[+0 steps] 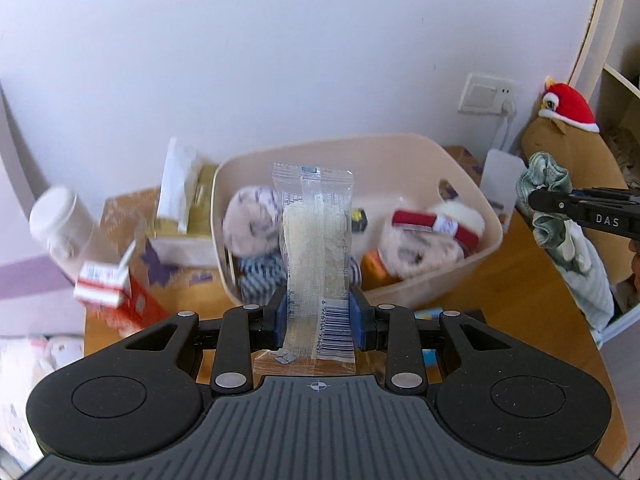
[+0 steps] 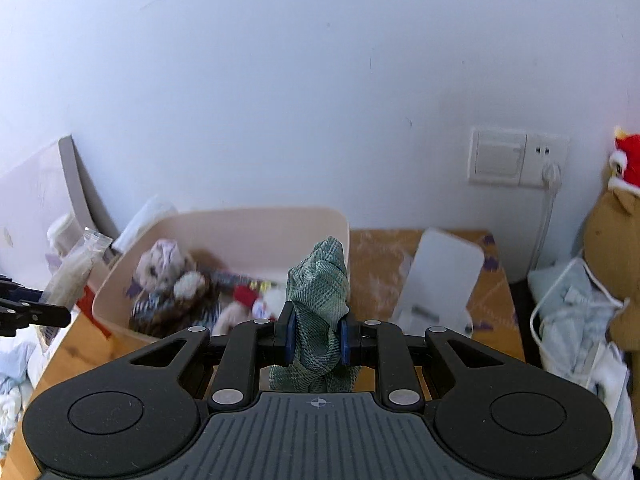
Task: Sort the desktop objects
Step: 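Carry the white packet and green scrunchie over the basket and release both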
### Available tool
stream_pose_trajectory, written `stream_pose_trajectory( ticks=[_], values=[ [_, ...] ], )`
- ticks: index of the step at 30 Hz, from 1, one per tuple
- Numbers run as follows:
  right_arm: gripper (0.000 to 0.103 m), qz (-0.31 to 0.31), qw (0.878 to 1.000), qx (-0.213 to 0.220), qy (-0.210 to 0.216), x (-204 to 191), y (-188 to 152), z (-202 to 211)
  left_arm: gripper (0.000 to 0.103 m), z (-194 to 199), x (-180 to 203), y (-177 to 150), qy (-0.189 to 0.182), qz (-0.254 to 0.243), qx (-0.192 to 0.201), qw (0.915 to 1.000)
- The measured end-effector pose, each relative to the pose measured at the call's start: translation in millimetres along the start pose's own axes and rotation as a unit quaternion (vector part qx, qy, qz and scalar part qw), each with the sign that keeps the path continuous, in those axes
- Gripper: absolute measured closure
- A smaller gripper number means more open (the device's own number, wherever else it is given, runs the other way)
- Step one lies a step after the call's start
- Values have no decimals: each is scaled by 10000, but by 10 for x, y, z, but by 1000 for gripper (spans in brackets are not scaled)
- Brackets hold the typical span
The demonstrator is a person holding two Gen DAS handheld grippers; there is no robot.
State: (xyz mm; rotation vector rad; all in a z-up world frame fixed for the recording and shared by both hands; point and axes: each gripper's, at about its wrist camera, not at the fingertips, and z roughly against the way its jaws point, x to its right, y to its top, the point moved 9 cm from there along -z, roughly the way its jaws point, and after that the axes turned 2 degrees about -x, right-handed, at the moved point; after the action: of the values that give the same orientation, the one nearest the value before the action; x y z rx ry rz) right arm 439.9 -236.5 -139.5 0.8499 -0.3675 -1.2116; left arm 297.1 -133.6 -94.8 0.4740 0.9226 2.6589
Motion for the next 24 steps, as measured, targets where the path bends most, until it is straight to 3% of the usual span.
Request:
stream_pose_trajectory(
  ticks=[7,14,24],
  values=[
    [84,148,9998,147,6,-99,274,-172,72,-219,-4,307,133,-98,101,9998],
    [84,407,9991,147,-30,-307,480,-444,72,-600,0,411,259,-192,-9,9995],
    [84,446,9987,-234,6,-429,387,-844,72,-1021,47,385,222,-210,-413,9987]
  ],
)
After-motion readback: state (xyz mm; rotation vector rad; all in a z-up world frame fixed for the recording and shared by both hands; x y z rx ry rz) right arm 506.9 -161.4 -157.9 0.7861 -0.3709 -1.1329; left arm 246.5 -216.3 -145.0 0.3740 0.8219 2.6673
